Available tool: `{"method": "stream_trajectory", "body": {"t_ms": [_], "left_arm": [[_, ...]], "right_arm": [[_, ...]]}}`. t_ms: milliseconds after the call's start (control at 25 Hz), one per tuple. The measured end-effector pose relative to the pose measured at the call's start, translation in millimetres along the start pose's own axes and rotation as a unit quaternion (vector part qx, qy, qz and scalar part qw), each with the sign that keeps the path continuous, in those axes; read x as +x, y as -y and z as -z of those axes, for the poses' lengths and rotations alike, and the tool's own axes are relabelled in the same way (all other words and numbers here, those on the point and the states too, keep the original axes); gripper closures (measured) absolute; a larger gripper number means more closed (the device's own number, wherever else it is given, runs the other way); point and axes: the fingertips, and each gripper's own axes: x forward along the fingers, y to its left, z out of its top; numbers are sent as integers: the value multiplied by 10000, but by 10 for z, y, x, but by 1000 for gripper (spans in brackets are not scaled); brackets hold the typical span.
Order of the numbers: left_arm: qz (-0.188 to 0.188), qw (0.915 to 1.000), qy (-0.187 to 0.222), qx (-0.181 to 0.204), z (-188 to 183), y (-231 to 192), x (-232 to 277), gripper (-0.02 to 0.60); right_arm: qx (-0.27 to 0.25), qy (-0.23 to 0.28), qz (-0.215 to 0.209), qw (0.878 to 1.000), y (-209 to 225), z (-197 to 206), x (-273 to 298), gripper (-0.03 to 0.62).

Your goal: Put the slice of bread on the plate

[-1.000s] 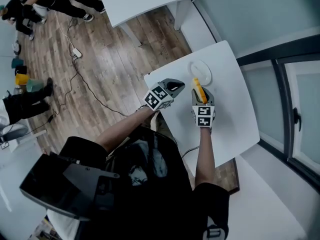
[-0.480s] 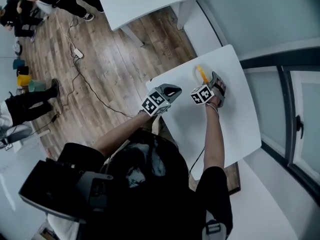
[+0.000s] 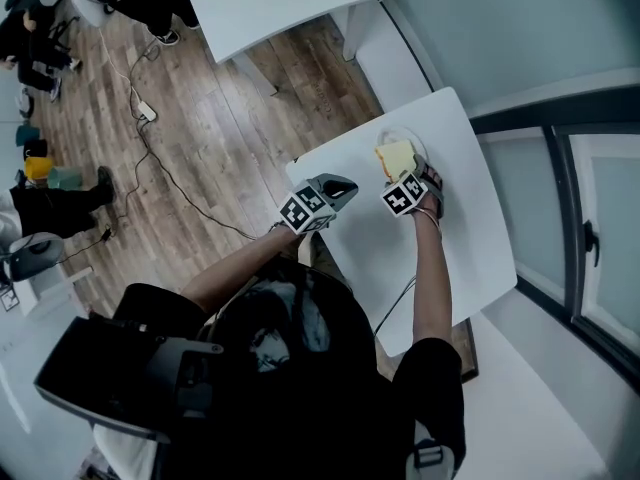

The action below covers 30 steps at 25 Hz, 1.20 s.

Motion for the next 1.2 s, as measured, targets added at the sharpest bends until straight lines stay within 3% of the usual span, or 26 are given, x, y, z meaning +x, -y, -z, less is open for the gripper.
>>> {"method": "stream_trajectory", "body": {"t_ms": [360, 520, 600, 720, 800, 1000, 1200], "left_arm": [[138, 9999, -53, -27, 59, 97, -57, 575], [122, 9999, 74, -44, 3, 112, -112, 575], [124, 9998, 150, -26, -48, 142, -163, 575], [155, 9995, 274, 76, -133, 224, -241, 575], [165, 9989, 347, 258, -187, 276, -279, 575], [118, 9977, 520, 429, -288, 399, -339, 575], [82, 9940, 717, 816, -438, 647, -436, 575]], "right_arm": [[945, -46, 529, 9941, -132, 467, -7, 134], [1866, 265, 745, 9793, -272, 665, -170, 134], [2563, 751, 925, 9592, -317, 655, -446, 150], [3520, 1603, 1242, 9138, -361, 582, -1020, 438], [3987, 1892, 1433, 8858, -392, 586, -1314, 555], [4792, 2480, 1471, 8290, -561, 559, -1833, 583], [4974, 2930, 1417, 8042, -728, 529, -2126, 583]]}}
